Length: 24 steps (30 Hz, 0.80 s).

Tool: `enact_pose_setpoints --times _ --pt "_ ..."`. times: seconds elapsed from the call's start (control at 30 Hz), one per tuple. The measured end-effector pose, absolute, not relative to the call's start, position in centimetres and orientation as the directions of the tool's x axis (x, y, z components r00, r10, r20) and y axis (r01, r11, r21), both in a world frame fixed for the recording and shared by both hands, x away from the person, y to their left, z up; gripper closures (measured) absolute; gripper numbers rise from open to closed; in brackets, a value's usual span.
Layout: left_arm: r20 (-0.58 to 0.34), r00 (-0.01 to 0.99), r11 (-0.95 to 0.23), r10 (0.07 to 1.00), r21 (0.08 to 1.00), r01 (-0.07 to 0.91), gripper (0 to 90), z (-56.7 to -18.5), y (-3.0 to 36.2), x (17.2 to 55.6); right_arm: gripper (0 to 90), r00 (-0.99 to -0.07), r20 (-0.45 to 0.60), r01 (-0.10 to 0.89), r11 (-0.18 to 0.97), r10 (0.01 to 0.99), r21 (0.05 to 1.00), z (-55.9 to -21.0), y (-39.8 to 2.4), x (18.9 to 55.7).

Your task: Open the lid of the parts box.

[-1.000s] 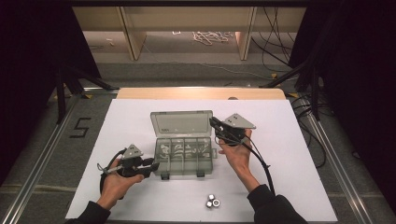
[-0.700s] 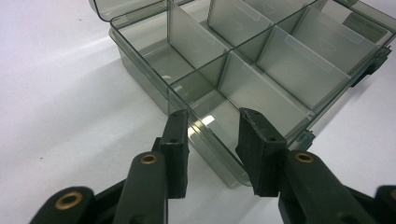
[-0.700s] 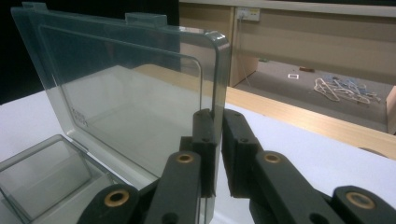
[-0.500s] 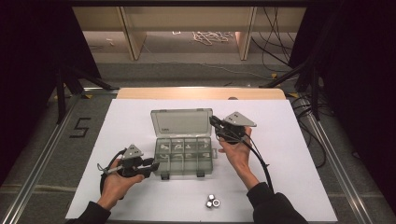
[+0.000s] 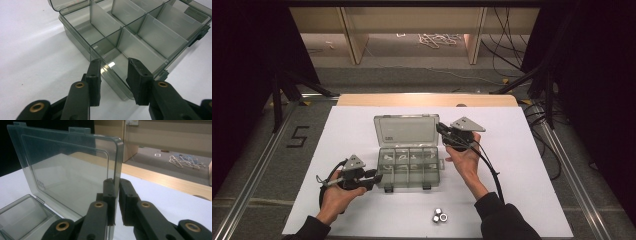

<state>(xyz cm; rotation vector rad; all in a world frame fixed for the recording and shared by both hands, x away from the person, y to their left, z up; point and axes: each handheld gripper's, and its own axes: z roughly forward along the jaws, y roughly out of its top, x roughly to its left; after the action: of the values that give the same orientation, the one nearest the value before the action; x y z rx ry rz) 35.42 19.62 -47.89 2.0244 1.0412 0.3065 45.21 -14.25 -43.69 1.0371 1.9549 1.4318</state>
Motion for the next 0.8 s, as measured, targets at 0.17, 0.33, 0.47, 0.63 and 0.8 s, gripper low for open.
enact_pose_setpoints --times 0.17,0.33,0.47,0.63,0.8 --pt "-0.148 0.629 -0.317 0.763 0.762 0.564 64.0 -47.9 19.6 35.4 84.0 -0.583 0.031 0.278 0.163 0.812 0.946 -43.6 -14.3 45.9" --pt "-0.145 0.629 -0.319 0.764 0.762 0.564 64.0 -47.9 19.6 35.4 83.9 -0.579 0.048 0.312 0.167 0.814 0.936 -43.4 -14.2 46.2" --pt "-0.139 0.625 -0.320 0.768 0.763 0.562 64.0 -47.9 19.6 35.4 83.7 -0.574 0.061 0.324 0.159 0.817 0.933 -43.4 -14.0 46.3" --pt "-0.141 0.630 -0.320 0.764 0.764 0.560 63.9 -47.9 19.6 35.4 83.7 -0.551 0.075 0.345 0.146 0.831 0.927 -43.4 -14.0 46.6" --pt "-0.139 0.635 -0.328 0.760 0.761 0.559 63.9 -47.9 19.6 35.4 83.4 -0.549 0.079 0.344 0.139 0.832 0.929 -43.6 -13.9 46.9"
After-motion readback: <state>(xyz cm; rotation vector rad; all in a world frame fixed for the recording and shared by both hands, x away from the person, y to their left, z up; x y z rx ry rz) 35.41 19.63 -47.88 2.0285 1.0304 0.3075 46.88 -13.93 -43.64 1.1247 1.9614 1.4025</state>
